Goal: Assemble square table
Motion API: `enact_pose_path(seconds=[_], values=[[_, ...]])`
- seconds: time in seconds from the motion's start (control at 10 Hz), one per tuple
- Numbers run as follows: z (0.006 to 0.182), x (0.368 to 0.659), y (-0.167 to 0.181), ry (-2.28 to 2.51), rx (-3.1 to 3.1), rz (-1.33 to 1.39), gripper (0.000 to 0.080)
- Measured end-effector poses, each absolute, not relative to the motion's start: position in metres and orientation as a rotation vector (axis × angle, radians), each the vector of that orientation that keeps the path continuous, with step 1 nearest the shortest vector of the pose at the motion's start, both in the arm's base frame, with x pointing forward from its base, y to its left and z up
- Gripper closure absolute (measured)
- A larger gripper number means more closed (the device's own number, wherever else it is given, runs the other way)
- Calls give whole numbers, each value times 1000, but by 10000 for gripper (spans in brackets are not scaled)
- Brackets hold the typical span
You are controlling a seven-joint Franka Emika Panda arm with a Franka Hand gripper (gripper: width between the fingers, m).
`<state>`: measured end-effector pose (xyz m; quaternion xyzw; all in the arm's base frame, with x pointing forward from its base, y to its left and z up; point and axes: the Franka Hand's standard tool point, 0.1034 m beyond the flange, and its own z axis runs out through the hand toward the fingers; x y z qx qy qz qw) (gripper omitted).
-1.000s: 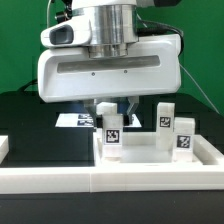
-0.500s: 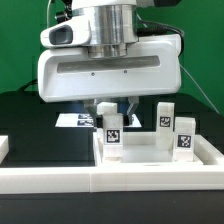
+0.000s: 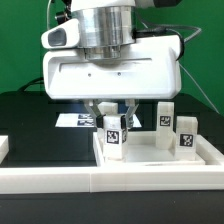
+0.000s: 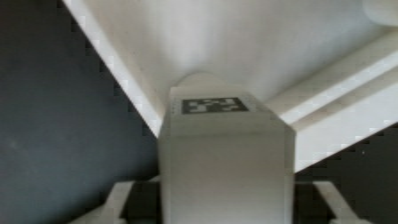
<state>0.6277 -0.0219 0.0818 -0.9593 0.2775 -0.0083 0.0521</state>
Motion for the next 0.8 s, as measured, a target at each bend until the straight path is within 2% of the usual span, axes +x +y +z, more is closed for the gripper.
enact_pose_path(seconds=[0.5,0.8], values=[[81,627,-12,1550,-2610,31,509],[80,626,-8,1800,-2438,88,509]])
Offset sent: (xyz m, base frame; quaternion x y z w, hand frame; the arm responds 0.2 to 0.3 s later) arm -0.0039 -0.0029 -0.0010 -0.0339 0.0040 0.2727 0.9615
